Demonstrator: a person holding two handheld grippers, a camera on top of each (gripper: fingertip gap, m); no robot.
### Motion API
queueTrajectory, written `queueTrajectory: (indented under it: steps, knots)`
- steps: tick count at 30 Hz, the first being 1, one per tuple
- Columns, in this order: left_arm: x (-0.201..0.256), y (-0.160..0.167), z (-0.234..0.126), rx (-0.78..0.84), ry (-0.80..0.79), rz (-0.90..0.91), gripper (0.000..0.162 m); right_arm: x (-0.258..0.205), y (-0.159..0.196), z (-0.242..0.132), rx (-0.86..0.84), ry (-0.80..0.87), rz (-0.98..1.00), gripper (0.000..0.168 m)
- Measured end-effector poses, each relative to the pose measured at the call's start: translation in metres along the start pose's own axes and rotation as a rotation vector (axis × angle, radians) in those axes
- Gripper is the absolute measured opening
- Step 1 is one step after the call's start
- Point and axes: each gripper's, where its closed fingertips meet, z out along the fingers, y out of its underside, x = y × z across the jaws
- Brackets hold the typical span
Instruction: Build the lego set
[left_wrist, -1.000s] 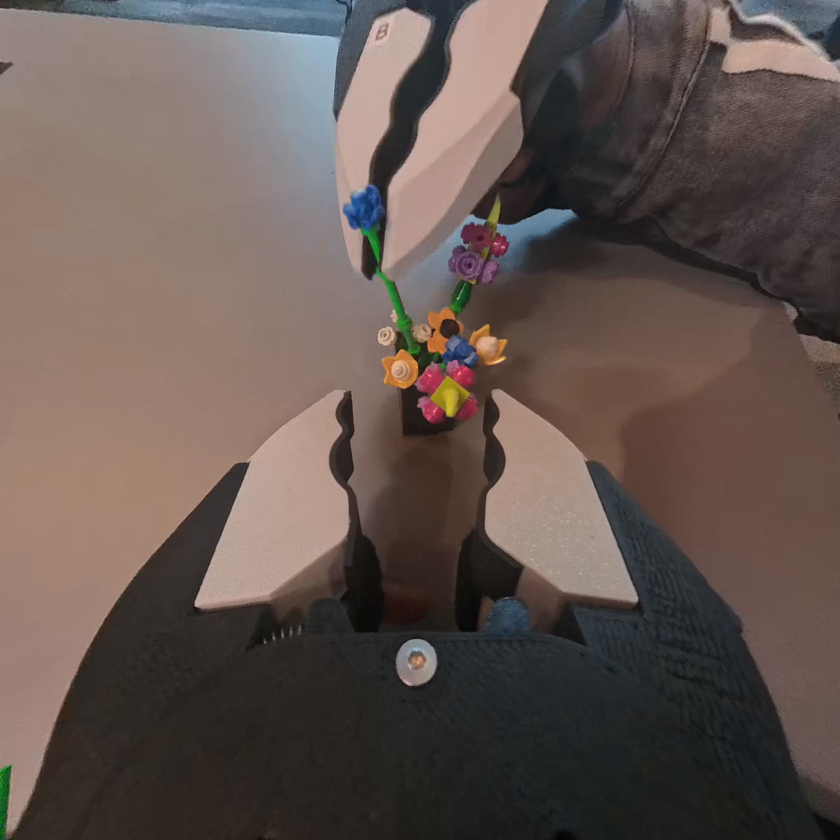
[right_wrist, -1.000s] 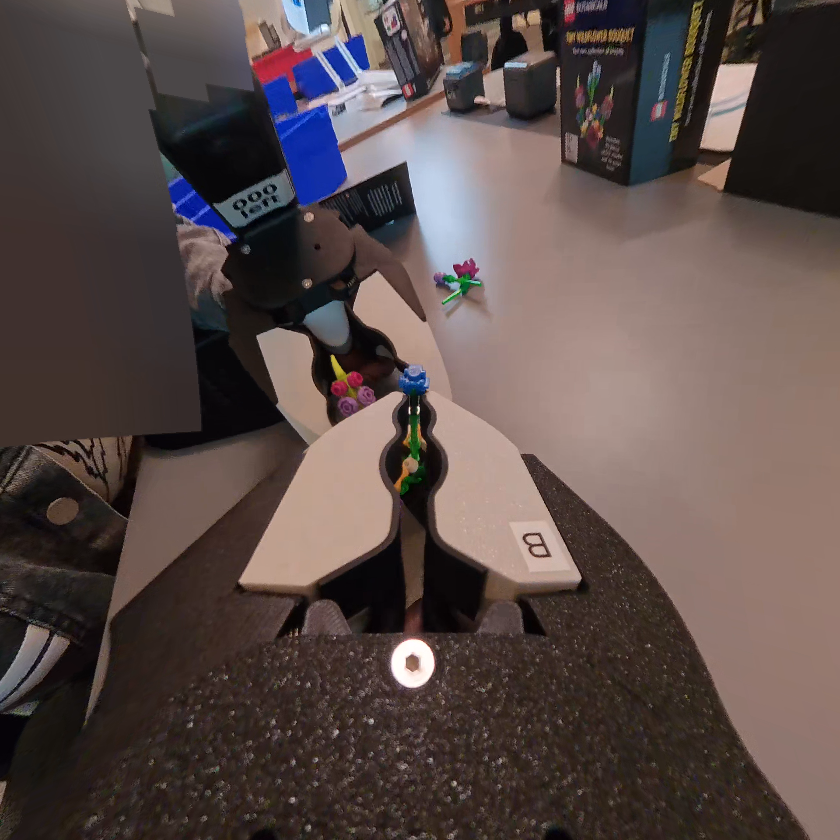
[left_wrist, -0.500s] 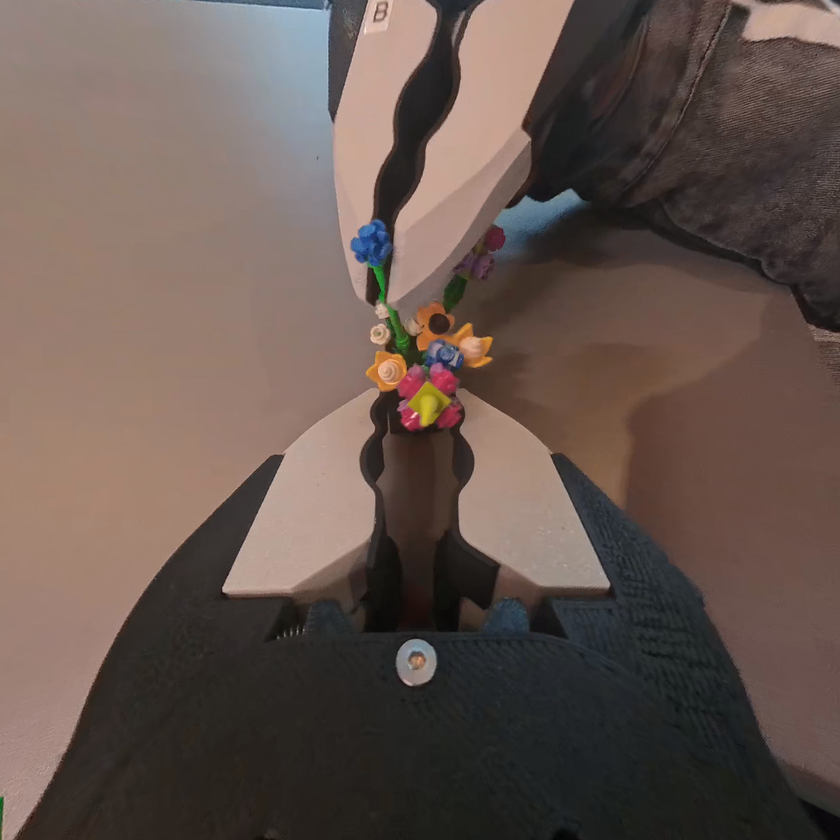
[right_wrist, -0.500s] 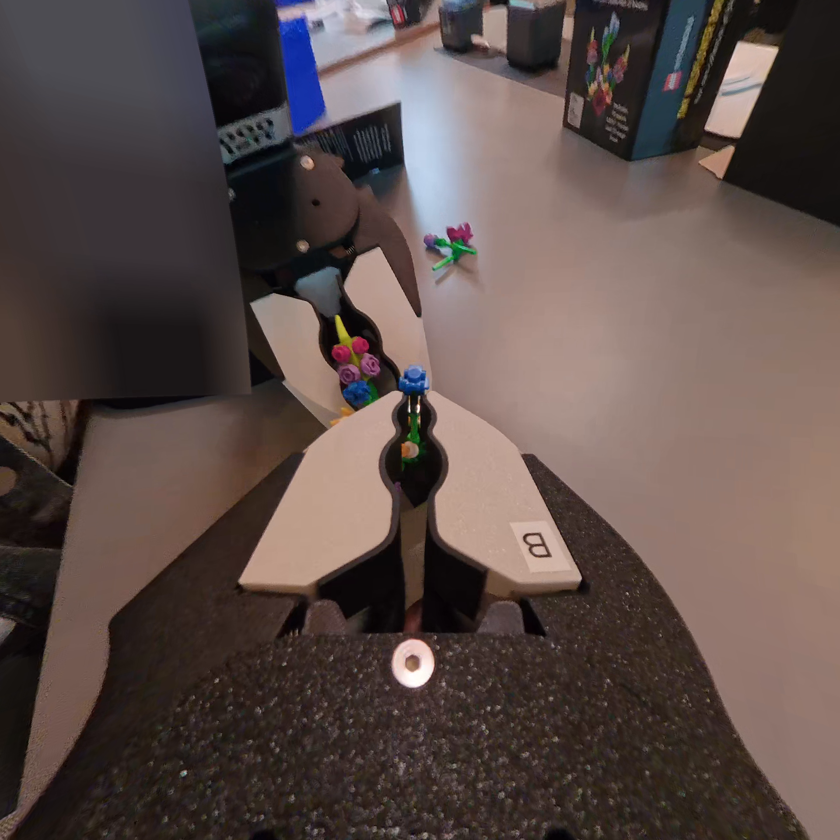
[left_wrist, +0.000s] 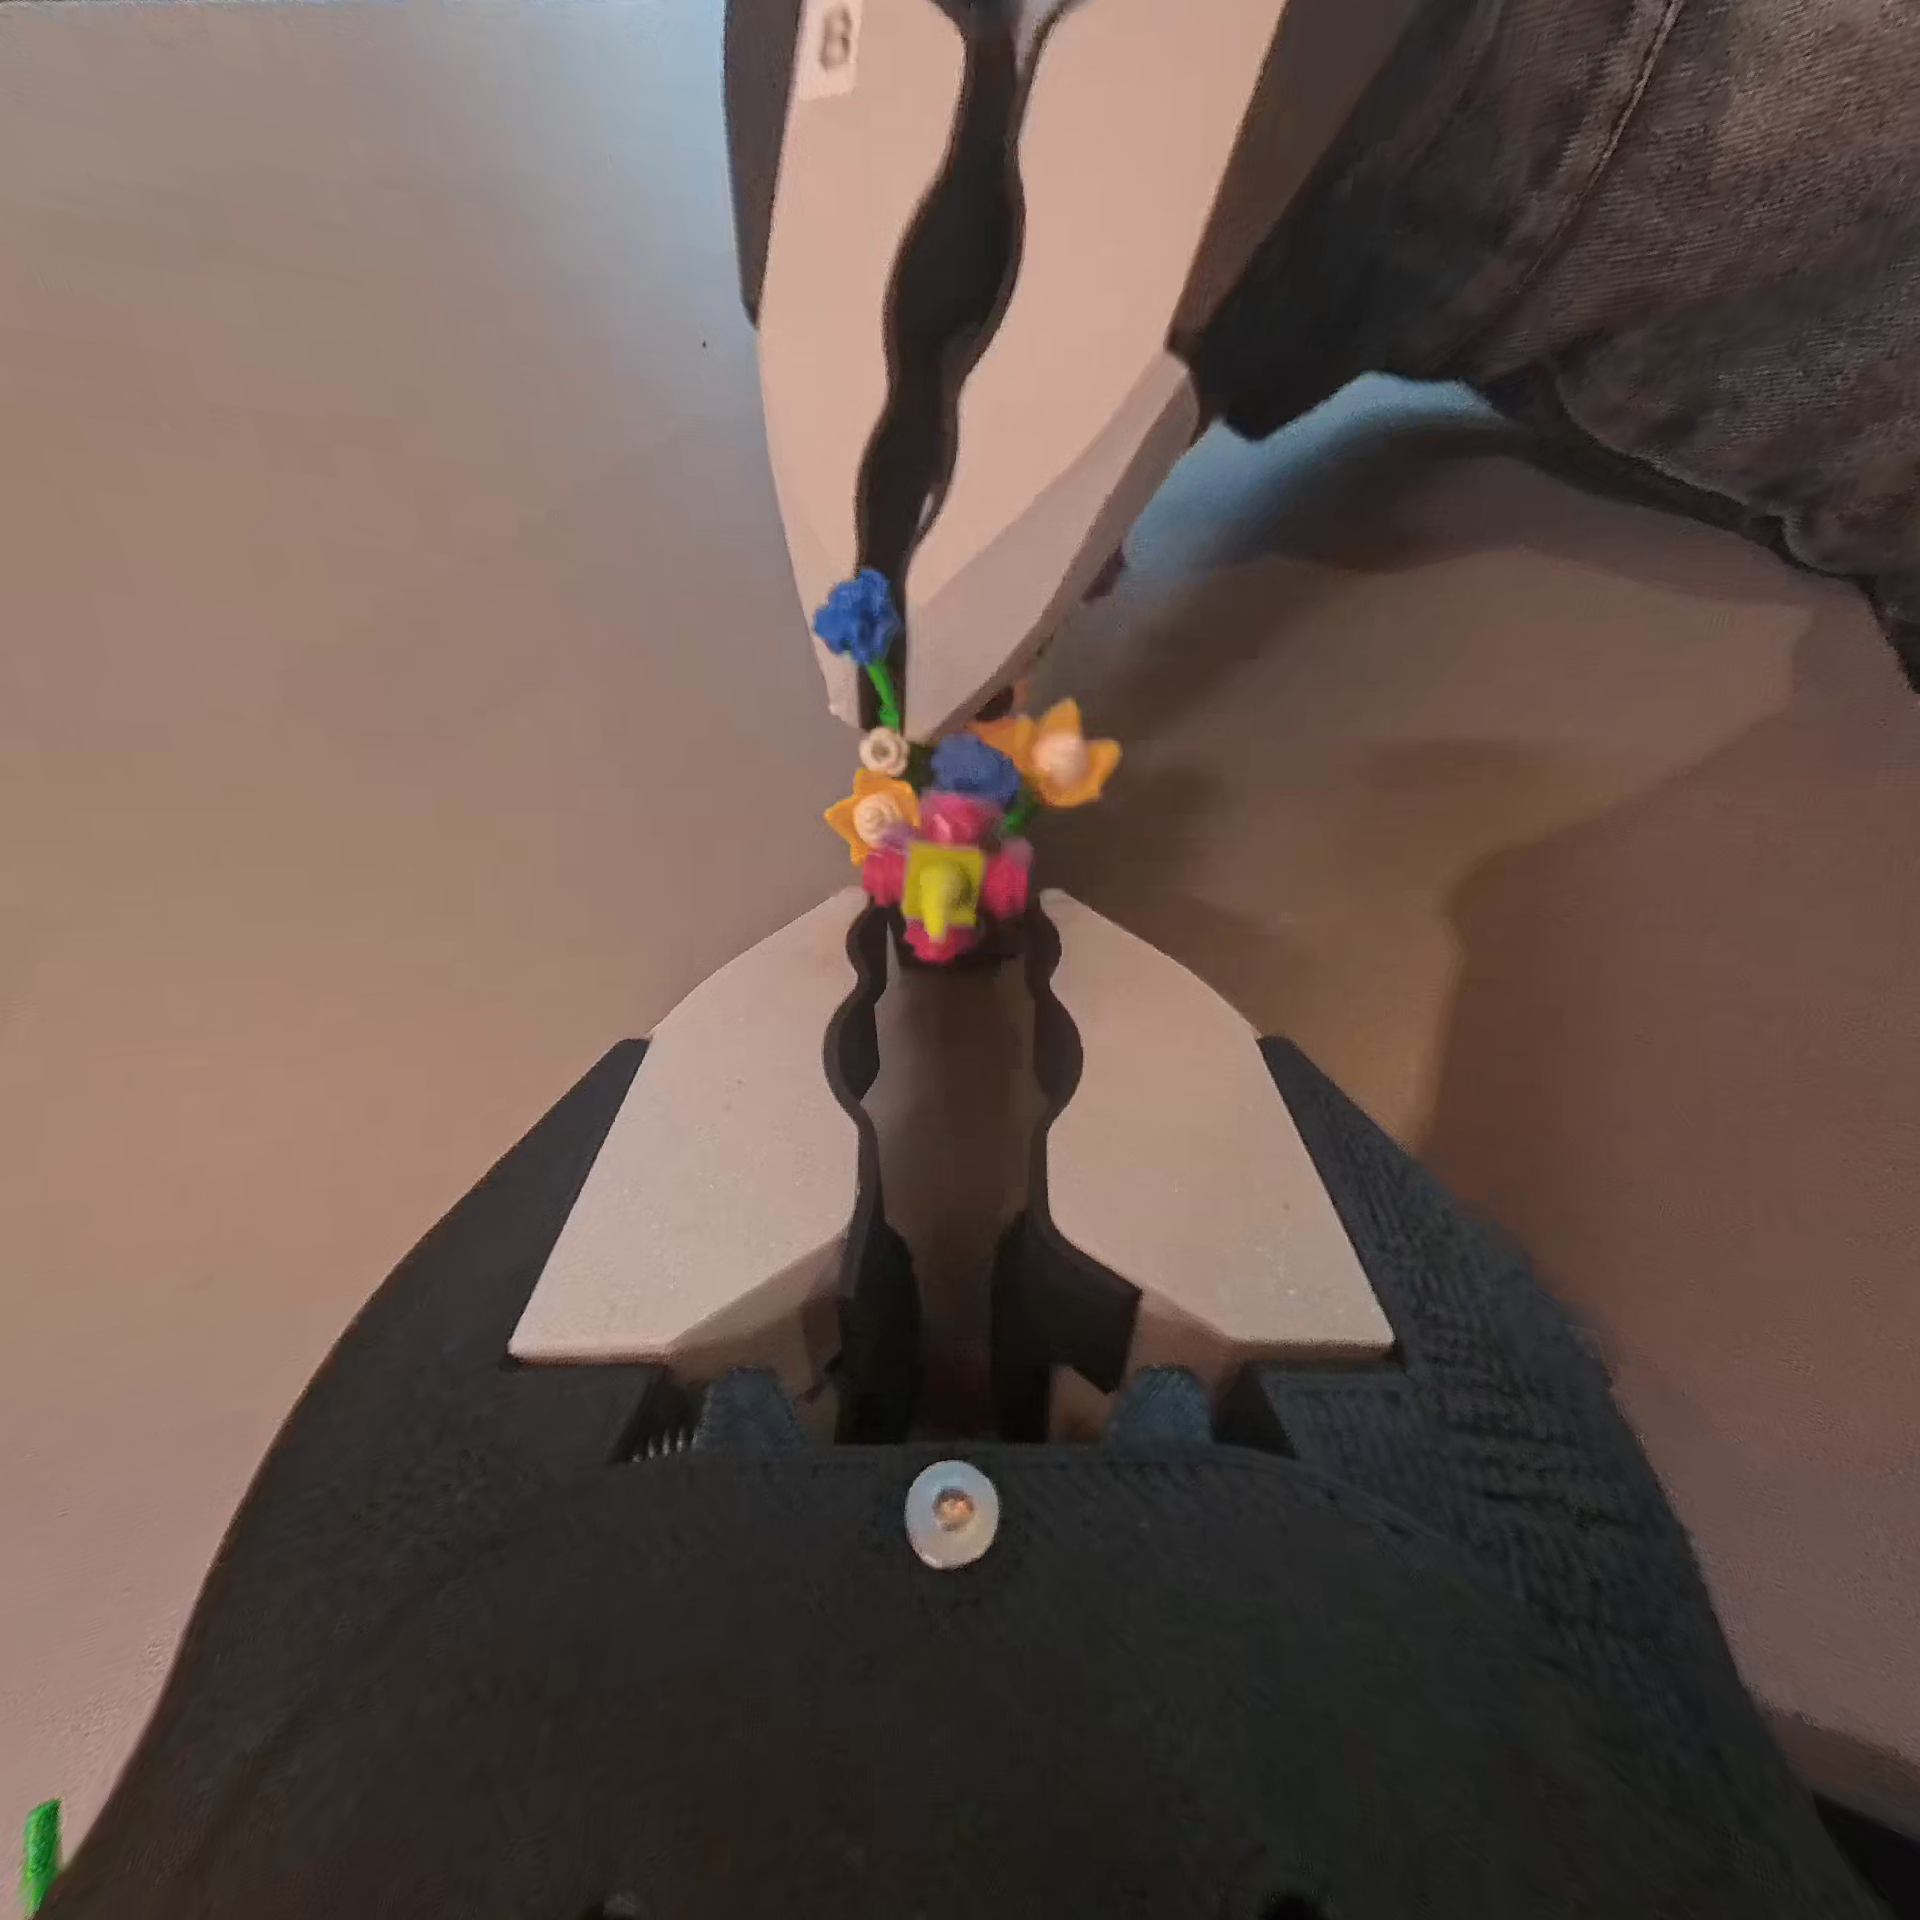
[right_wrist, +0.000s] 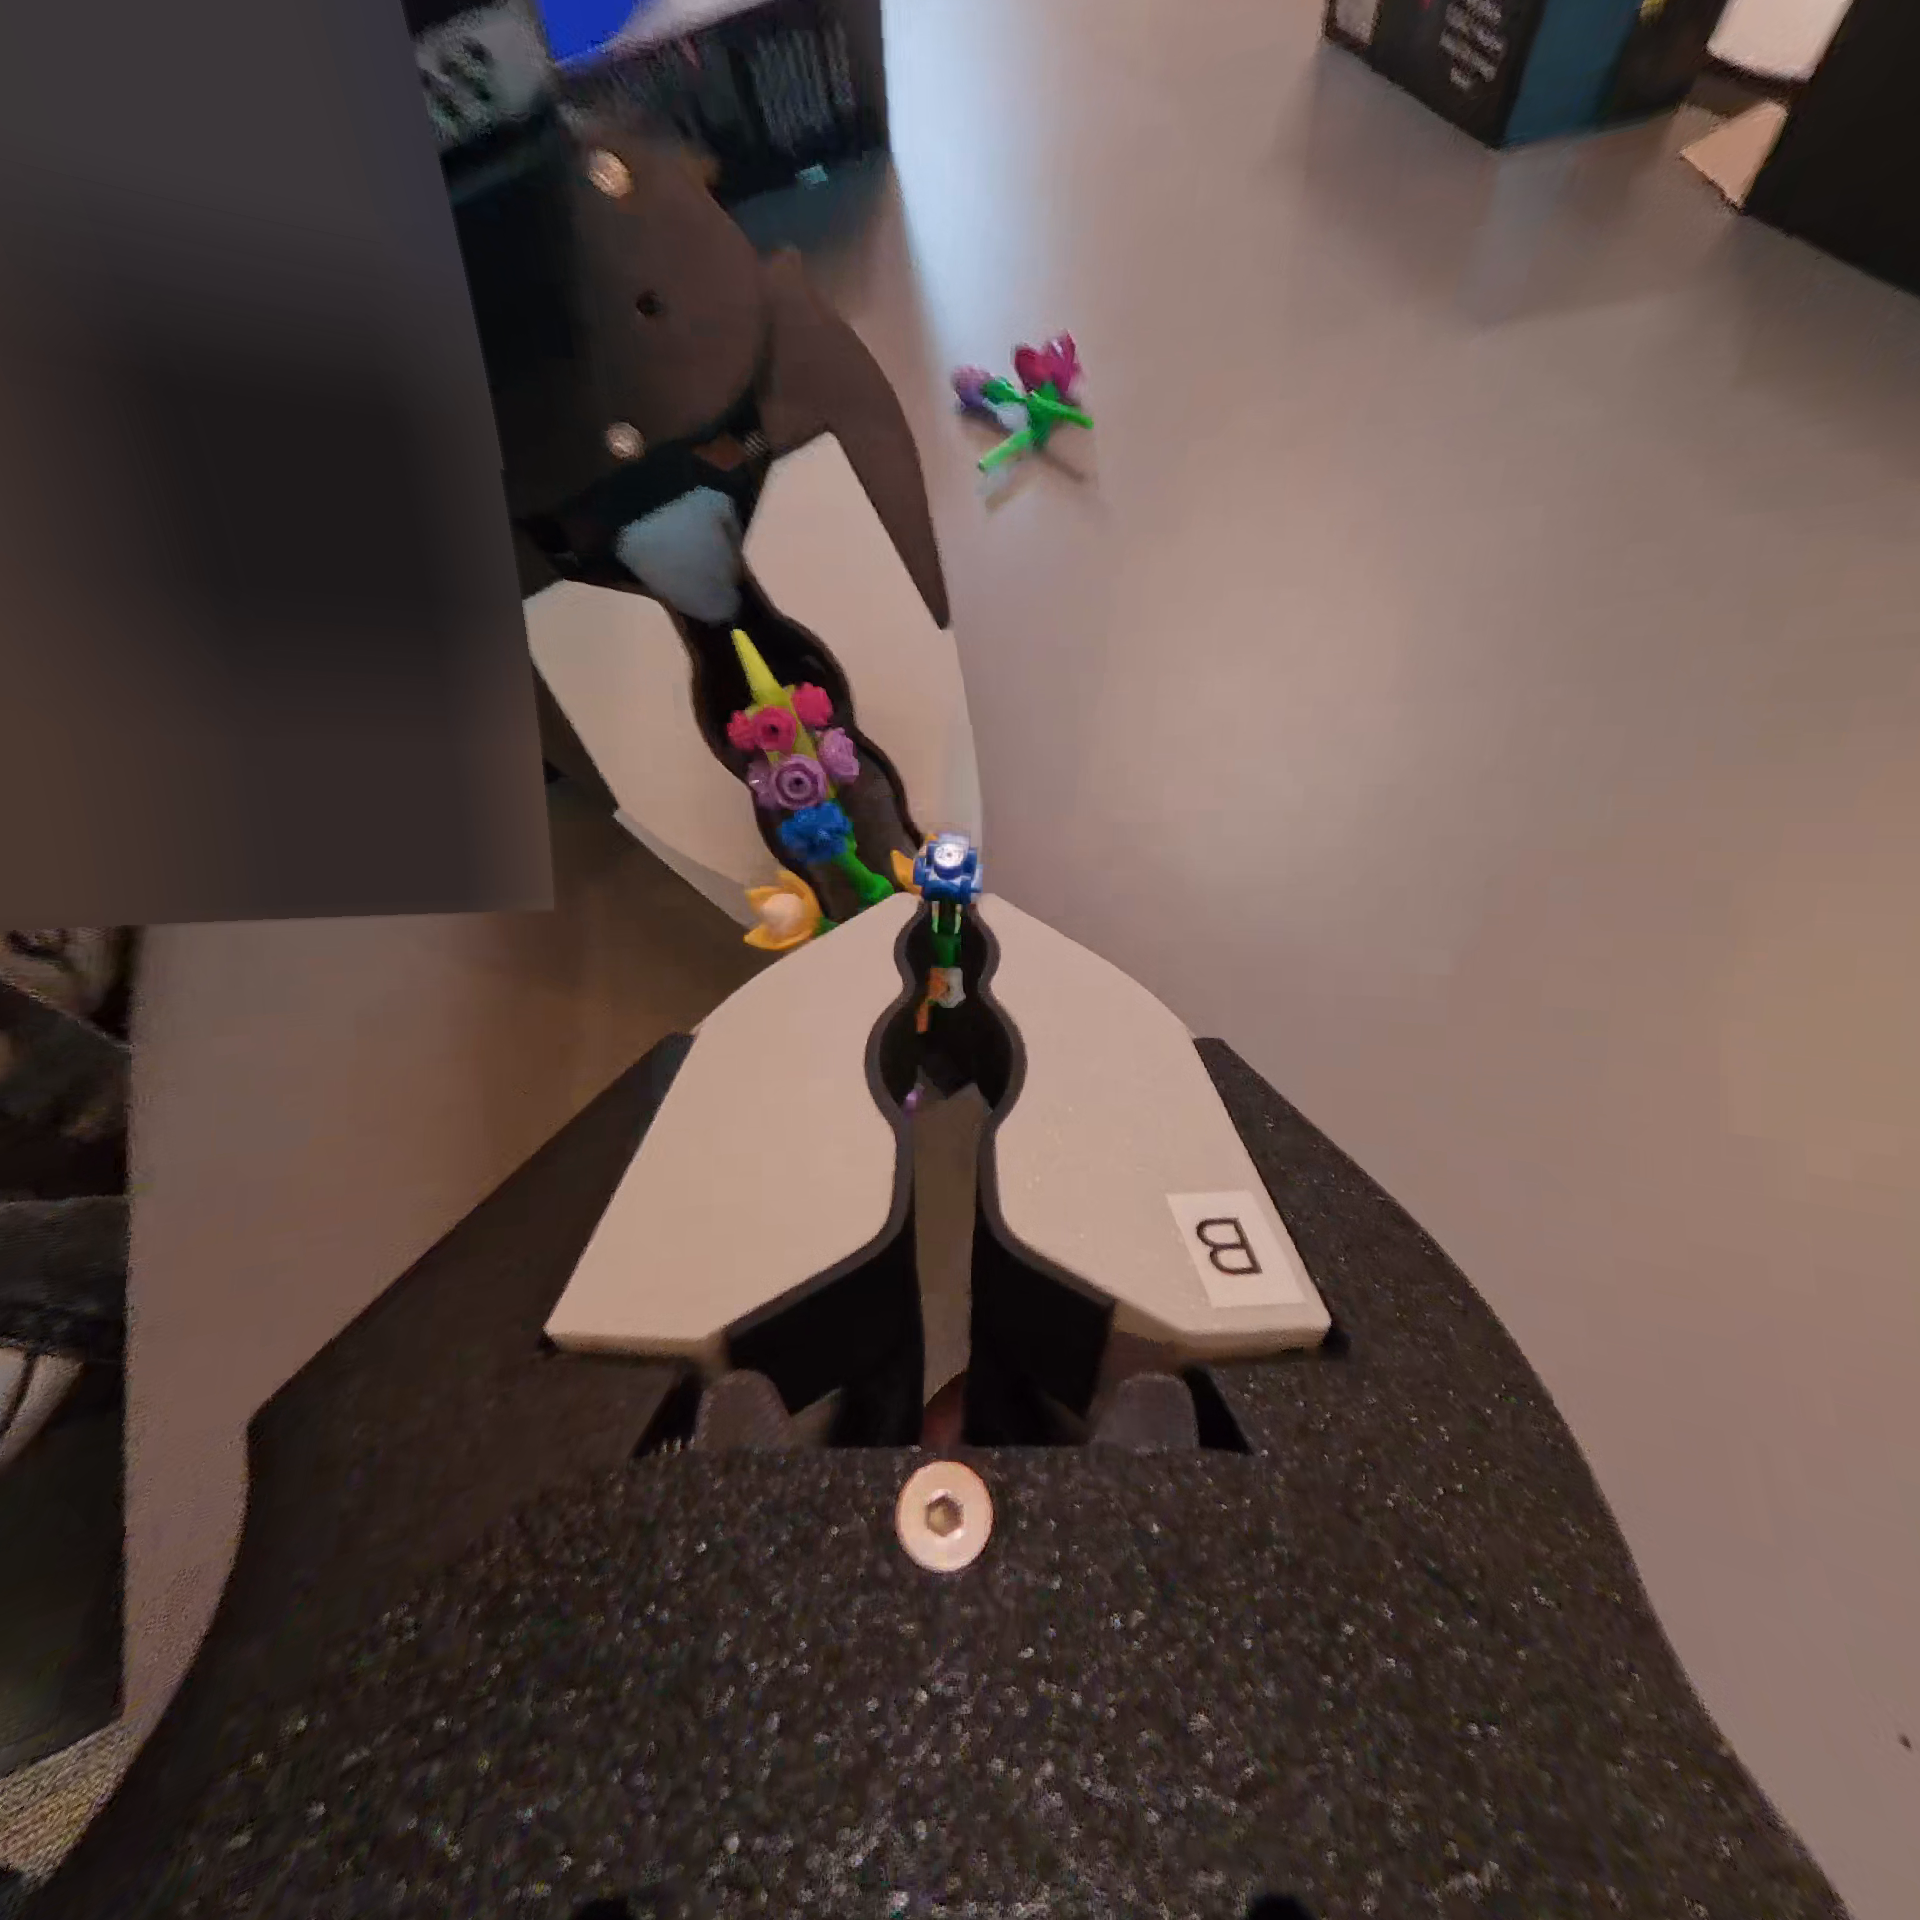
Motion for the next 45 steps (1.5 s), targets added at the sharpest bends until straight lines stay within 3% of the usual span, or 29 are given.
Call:
queueTrajectory:
  steps: [6, 10, 19, 22, 24, 25, 27, 37, 45]
  knots:
    - [0.001, 0.007, 0.003, -0.049, -0.004, 0.029, 0.026, -0.004, 0.000, 0.000, 0.021, -0.044, 0.019, 0.005]
    - [-0.001, 0.006, 0.002, -0.039, 0.007, 0.001, 0.025, -0.009, -0.002, -0.001, 0.039, -0.087, 0.033, 0.025]
    - [-0.001, 0.006, 0.002, -0.040, 0.002, 0.011, 0.025, -0.003, -0.019, -0.017, 0.159, -0.040, -0.005, 0.035]
    - [-0.001, 0.006, 0.002, -0.040, 0.000, 0.013, 0.025, -0.004, -0.030, -0.021, 0.237, -0.014, -0.061, 0.023]
    - [-0.001, 0.006, 0.002, -0.041, 0.001, 0.010, 0.025, -0.003, -0.022, -0.014, 0.179, -0.005, -0.080, 0.018]
    - [-0.001, 0.006, 0.002, -0.041, 0.003, 0.009, 0.025, -0.003, -0.019, -0.012, 0.156, -0.002, -0.088, 0.007]
    - [-0.001, 0.006, 0.002, -0.039, 0.003, 0.009, 0.025, -0.003, -0.017, -0.012, 0.146, 0.000, -0.086, 0.004]
    - [-0.001, 0.007, 0.003, -0.043, 0.002, 0.008, 0.026, -0.002, -0.010, -0.014, 0.121, -0.015, -0.069, 0.004]
    - [-0.001, 0.005, 0.001, -0.027, 0.003, 0.008, 0.031, 0.000, -0.014, -0.019, 0.162, -0.024, -0.035, 0.021]
